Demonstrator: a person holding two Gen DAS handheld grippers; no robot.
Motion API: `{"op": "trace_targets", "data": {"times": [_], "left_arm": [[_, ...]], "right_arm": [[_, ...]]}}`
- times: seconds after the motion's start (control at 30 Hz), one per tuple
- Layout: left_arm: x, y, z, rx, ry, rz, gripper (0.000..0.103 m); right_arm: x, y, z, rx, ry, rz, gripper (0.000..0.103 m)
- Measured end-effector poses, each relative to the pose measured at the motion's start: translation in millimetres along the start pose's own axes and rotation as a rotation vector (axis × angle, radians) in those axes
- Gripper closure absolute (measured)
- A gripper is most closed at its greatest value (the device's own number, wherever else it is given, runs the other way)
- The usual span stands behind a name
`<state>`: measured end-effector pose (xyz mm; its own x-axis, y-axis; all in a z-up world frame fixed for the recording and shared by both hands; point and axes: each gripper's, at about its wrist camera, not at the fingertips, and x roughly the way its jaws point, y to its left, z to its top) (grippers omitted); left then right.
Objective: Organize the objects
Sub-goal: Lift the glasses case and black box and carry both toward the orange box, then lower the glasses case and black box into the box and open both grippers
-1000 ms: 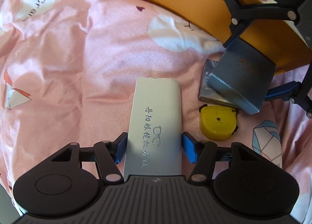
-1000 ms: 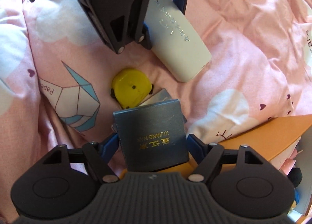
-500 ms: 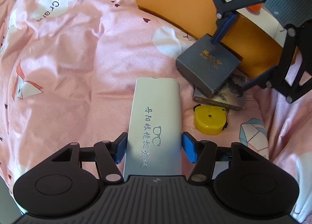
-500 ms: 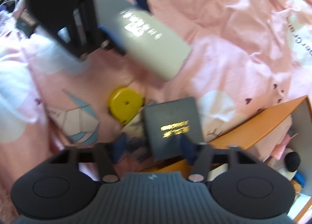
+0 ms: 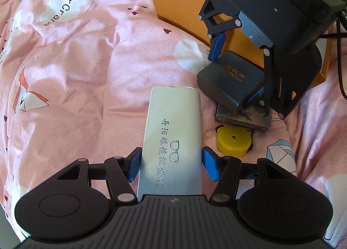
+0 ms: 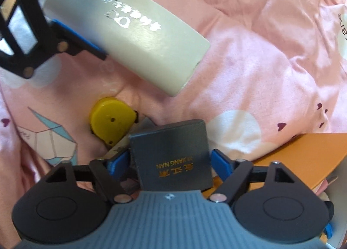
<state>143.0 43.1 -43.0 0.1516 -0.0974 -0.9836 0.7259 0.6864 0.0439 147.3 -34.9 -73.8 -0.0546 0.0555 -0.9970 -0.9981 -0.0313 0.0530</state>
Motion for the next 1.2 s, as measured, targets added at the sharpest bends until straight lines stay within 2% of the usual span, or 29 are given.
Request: {"op": "trace_targets", "data": {"times": [0.3, 0.5, 0.67, 0.83, 0.93, 1.07, 1.2], "left_arm": [[-17, 0, 1, -0.004, -0.038, 0.015, 0.035], [-47, 1, 3, -0.026, -0.097, 0.019, 0.035], [-80, -12, 19, 0.004, -0.185, 0.008, 0.035], [-100, -44, 53, 0.117, -0.251, -0.012, 0.035], [-98, -71, 83, 0.208, -0.265, -0.035, 0.035], [-83, -104, 122, 0.312, -0.251, -0.071, 0.035], [-51, -129, 154, 0.414, -0.199, -0.075, 0.035]], "right_arm": [[-35, 22, -12, -0.056, -0.089, -0.032, 0.025], [-92, 40, -29, -0.080, -0.193, -0.090, 0.025], [-140, 37, -52, -0.030, -0.265, -0.119, 0.025], [-161, 26, -105, 0.086, -0.214, -0.188, 0.025], [-152, 20, -136, 0.168, -0.150, -0.200, 0.025], [-146, 17, -174, 0.241, -0.104, -0.199, 0.025], [-148, 13, -200, 0.299, -0.113, -0.196, 0.025]]}}
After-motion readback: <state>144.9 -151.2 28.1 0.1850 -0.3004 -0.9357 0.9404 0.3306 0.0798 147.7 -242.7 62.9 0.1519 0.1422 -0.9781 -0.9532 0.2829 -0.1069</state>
